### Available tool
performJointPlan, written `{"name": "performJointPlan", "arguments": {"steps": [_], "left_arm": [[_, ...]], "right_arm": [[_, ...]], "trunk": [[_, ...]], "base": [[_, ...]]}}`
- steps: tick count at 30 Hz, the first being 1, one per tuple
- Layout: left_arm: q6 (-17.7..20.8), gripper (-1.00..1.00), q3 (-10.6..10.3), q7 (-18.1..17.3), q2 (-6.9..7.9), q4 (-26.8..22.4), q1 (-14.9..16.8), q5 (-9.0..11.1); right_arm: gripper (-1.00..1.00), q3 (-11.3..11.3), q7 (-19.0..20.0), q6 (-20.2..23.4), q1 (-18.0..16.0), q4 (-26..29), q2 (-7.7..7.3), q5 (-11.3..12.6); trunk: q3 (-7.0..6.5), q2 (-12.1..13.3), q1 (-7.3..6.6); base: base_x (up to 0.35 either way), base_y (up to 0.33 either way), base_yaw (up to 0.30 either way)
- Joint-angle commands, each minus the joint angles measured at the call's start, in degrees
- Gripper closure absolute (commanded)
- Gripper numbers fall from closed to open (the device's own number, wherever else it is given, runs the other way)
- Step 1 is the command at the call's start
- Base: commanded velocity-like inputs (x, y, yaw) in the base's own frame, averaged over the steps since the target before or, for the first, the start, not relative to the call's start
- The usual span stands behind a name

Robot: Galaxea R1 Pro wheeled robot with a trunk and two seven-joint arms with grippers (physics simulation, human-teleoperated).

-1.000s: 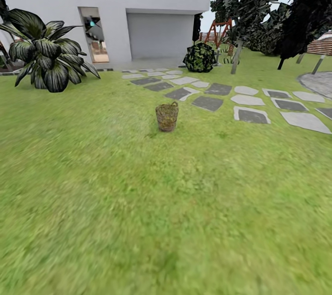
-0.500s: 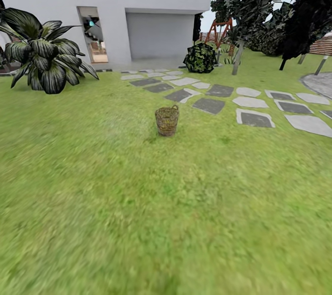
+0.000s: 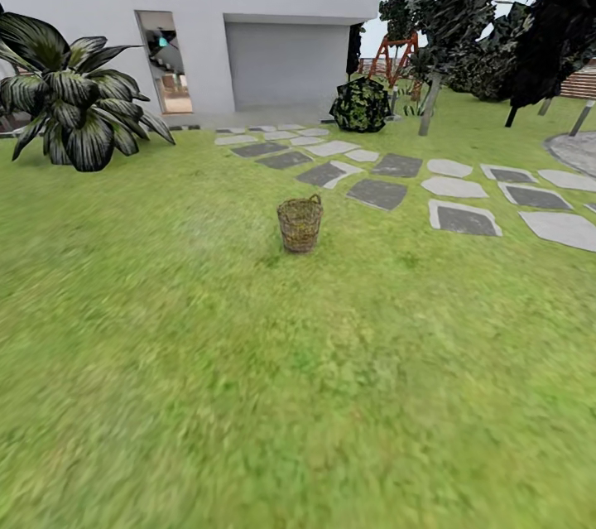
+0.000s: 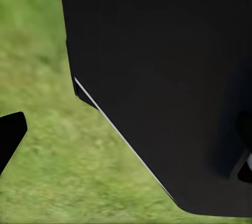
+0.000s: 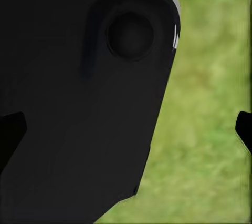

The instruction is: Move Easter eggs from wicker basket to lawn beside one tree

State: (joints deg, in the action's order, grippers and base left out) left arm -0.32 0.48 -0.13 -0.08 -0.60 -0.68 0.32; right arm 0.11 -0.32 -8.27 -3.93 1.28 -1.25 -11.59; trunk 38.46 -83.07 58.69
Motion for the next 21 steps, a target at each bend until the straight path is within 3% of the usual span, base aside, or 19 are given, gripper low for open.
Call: {"name": "performJointPlan", "arguments": {"steps": [1, 21], "left_arm": [[0.0, -1.0, 0.0, 0.0, 0.0, -0.1, 0.0, 0.0], [0.0, -1.0, 0.0, 0.0, -0.09, -0.1, 0.0, 0.0]], "right_arm": [[-1.0, 0.0, 0.0, -0.2, 0.0, -0.1, 0.0, -0.3], [-1.0, 0.0, 0.0, -0.2, 0.0, -0.1, 0.02, -0.3]], "trunk": [[0.03, 0.0, 0.04], [0.03, 0.0, 0.04]], "base": [[0.34, 0.0, 0.0], [0.34, 0.0, 0.0]]}}
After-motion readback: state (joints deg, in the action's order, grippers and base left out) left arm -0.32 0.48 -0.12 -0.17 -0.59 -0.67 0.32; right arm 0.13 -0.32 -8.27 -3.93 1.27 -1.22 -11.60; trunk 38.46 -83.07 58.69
